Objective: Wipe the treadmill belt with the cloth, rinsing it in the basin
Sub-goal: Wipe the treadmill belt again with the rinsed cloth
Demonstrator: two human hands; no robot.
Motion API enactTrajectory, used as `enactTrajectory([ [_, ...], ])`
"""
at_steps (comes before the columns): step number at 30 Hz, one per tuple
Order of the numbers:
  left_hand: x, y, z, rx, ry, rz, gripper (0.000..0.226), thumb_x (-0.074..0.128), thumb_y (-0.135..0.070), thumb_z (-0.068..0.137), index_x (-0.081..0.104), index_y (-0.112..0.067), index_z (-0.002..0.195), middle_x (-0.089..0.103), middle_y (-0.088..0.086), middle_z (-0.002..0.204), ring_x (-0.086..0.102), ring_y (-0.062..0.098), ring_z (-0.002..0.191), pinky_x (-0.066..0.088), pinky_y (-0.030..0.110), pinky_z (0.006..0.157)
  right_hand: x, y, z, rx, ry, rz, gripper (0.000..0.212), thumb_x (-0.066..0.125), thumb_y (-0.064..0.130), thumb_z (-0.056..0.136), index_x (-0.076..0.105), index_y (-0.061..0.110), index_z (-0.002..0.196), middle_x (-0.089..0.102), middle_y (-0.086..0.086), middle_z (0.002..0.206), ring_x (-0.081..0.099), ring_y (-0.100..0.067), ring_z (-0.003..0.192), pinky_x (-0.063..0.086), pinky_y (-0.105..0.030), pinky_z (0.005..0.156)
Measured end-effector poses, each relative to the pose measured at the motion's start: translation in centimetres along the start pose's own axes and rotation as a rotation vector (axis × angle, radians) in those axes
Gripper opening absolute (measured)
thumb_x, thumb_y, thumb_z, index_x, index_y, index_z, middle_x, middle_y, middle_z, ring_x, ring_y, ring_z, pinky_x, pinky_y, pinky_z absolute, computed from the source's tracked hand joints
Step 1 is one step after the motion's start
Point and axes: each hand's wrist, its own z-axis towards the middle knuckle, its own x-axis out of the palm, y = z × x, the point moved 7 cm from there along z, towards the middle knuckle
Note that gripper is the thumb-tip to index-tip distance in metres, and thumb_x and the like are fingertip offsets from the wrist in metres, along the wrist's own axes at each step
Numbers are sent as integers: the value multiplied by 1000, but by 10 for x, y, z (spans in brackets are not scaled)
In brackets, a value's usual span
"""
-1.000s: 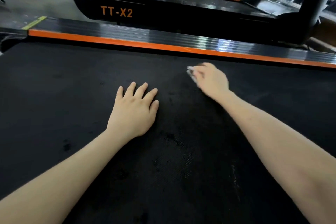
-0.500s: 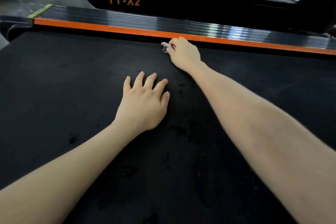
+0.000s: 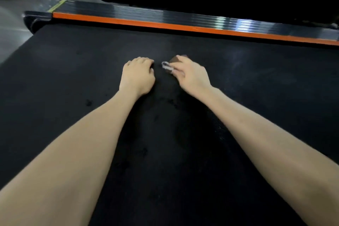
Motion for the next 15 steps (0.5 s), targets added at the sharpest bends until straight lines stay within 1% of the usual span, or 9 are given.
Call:
enactTrajectory([
  [2, -15, 3, -8, -48, -77, -69, 39, 42, -12, 93, 55, -11, 129, 54, 11, 135, 43, 29, 127, 29, 35, 105, -11, 21, -51, -95, 8, 63, 31, 53, 25, 93, 65, 18, 120, 50, -9, 139, 48, -26, 126, 30, -27, 106],
  [4, -29, 7, -24, -91, -111, -68, 38, 44, -13, 93, 55, -11, 129, 54, 11, 135, 43, 30, 126, 27, 34, 106, -23, 38, -106, -180, 26, 125, 32, 51, 27, 89, 68, 17, 114, 55, -12, 133, 53, -30, 122, 32, -34, 108],
  [5, -34, 9, -34, -96, -100, -46, 38, 44, -14, 94, 55, -11, 130, 53, 11, 136, 42, 30, 128, 26, 34, 106, -27, 46, -133, -218, 70, 154, 33, 49, 29, 89, 68, 18, 114, 55, -11, 134, 51, -30, 124, 33, -38, 110],
  [8, -40, 13, -63, -67, 1, 38, 39, 42, -21, 97, 51, -14, 134, 45, 9, 144, 36, 29, 134, 23, 38, 112, -40, 58, -195, -351, 222, 204, 34, 45, 32, 93, 64, 22, 120, 48, -3, 142, 38, -29, 135, 32, -42, 112],
  [9, -41, 14, -74, -65, 59, 64, 41, 41, -24, 98, 48, -18, 137, 41, 7, 148, 32, 29, 137, 20, 40, 114, -47, 54, -203, -394, 241, 191, 35, 44, 32, 93, 64, 23, 120, 48, -3, 142, 38, -29, 135, 33, -40, 111],
  [11, -41, 15, -96, -81, 188, 104, 44, 37, -31, 99, 41, -24, 142, 30, 1, 153, 22, 28, 142, 13, 45, 117, -61, 27, -197, -422, 175, 80, 35, 43, 33, 91, 65, 25, 118, 52, -8, 137, 47, -32, 128, 38, -44, 105],
  [12, -41, 15, -106, -87, 243, 128, 45, 35, -34, 100, 37, -27, 144, 26, -1, 155, 18, 28, 143, 11, 46, 116, -66, 4, -184, -340, 118, 32, 35, 44, 32, 90, 65, 25, 117, 54, -11, 134, 51, -34, 123, 40, -47, 102],
  [13, -43, 15, -116, -87, 283, 153, 45, 34, -35, 100, 35, -29, 145, 23, -3, 156, 15, 28, 144, 10, 47, 116, -73, -24, -167, -192, 65, 11, 34, 44, 31, 91, 65, 25, 117, 54, -13, 134, 51, -36, 122, 40, -47, 101],
  [15, -44, 16, -133, -92, 334, 192, 46, 33, -37, 100, 31, -32, 146, 19, -5, 157, 12, 26, 145, 9, 47, 117, -79, -74, -143, 173, 8, -7, 31, 48, 26, 94, 63, 24, 121, 48, -10, 141, 44, -36, 128, 34, -44, 106],
])
